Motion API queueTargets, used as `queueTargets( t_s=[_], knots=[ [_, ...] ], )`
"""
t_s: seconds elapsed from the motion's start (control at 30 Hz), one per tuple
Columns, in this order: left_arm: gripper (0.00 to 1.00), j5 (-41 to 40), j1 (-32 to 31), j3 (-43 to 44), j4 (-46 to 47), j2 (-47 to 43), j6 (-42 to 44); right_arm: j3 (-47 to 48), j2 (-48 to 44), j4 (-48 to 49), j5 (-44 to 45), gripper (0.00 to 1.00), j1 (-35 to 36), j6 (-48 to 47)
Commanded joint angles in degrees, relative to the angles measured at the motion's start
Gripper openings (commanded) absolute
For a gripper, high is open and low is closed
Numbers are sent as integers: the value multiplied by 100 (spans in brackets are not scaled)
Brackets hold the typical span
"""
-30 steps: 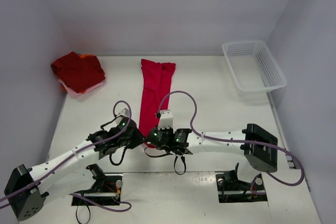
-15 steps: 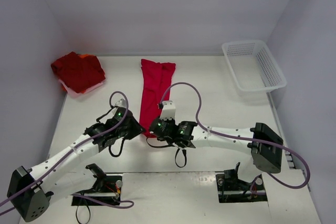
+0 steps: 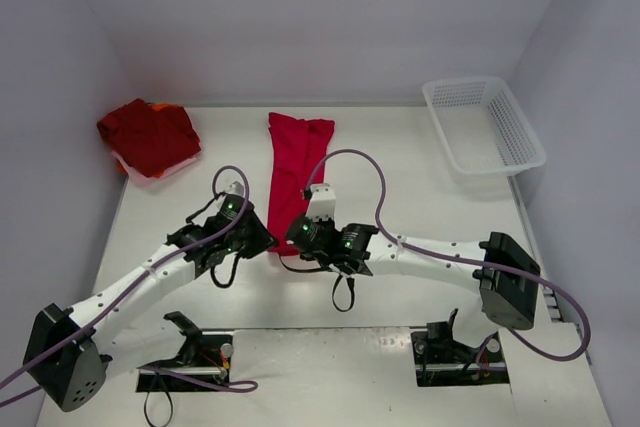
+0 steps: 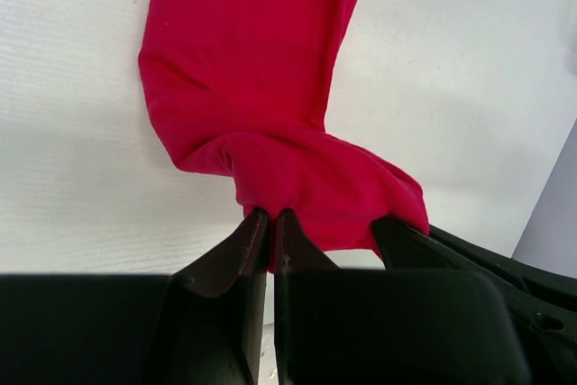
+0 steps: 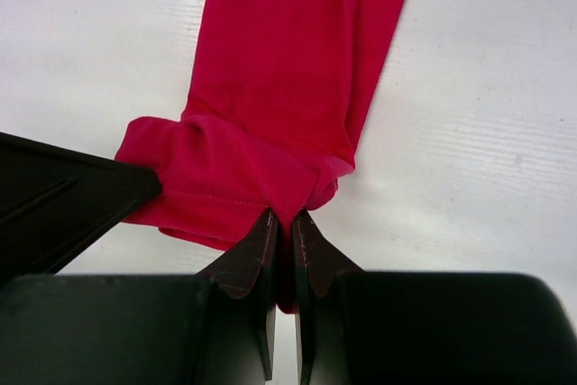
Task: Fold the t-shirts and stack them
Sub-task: Fold the tshirt
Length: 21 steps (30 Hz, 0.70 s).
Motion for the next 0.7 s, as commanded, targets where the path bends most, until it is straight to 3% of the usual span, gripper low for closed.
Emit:
queueTargets(
  t_s=[0.0,0.67],
  knots=[
    [0,22,59,383,333,144,171,243,-42,-42,261,0,-77,-75],
    [0,330,551,726,650,804,452,559,143,-33,296,0,-350,-382]
  ],
)
